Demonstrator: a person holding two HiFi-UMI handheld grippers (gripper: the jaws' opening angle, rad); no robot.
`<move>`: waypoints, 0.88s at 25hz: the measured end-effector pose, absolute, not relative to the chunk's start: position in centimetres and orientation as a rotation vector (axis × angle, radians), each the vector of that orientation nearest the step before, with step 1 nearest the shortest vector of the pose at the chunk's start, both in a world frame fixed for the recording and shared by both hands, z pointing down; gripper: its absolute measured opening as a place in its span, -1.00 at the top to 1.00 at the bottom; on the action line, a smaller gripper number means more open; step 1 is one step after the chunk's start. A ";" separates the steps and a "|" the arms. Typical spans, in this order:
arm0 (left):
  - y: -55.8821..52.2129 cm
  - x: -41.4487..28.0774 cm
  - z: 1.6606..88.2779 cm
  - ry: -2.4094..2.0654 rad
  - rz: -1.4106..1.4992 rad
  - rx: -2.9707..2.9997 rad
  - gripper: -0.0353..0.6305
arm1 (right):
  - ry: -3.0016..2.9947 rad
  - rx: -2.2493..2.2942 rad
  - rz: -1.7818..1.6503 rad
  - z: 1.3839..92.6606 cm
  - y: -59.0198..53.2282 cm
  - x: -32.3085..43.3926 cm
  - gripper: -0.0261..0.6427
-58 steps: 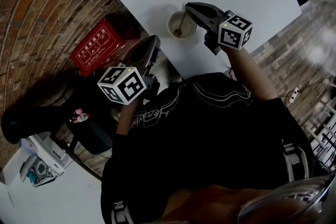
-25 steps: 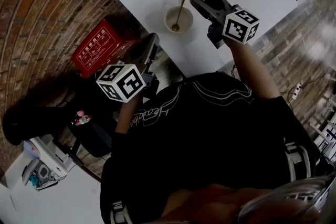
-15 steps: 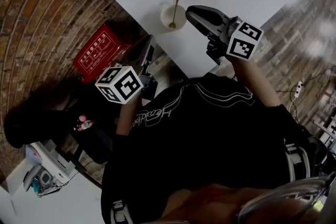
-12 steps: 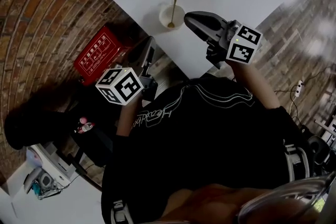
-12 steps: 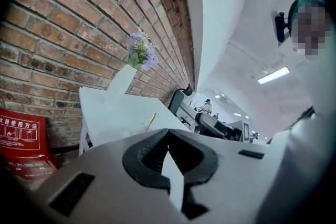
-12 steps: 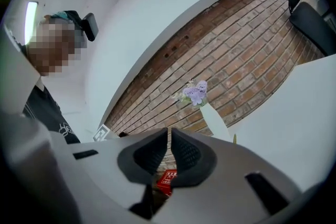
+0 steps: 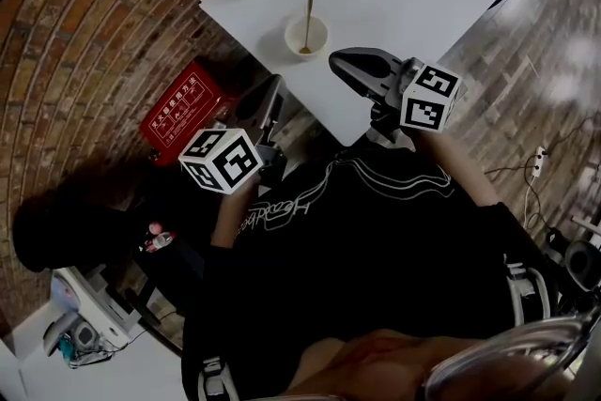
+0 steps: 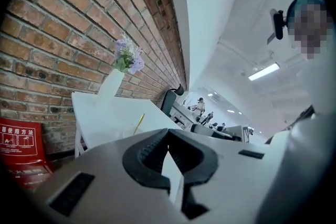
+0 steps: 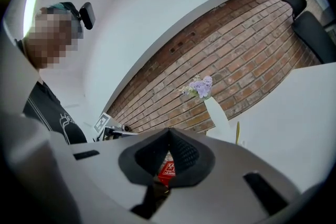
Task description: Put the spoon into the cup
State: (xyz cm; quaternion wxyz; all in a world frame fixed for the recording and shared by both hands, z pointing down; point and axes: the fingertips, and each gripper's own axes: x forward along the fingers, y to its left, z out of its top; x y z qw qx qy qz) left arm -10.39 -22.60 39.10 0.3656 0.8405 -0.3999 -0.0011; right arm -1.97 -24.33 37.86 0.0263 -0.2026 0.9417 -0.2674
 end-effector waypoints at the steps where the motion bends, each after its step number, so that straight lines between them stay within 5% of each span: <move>1: -22.4 -10.3 38.9 -1.024 -0.003 2.170 0.88 | 2.913 -0.624 -0.826 37.7 -24.1 -2.0 0.93; 22: -22.1 -9.8 38.6 -0.992 0.014 2.203 0.88 | 2.902 -0.665 -0.840 37.9 -23.7 -1.9 0.93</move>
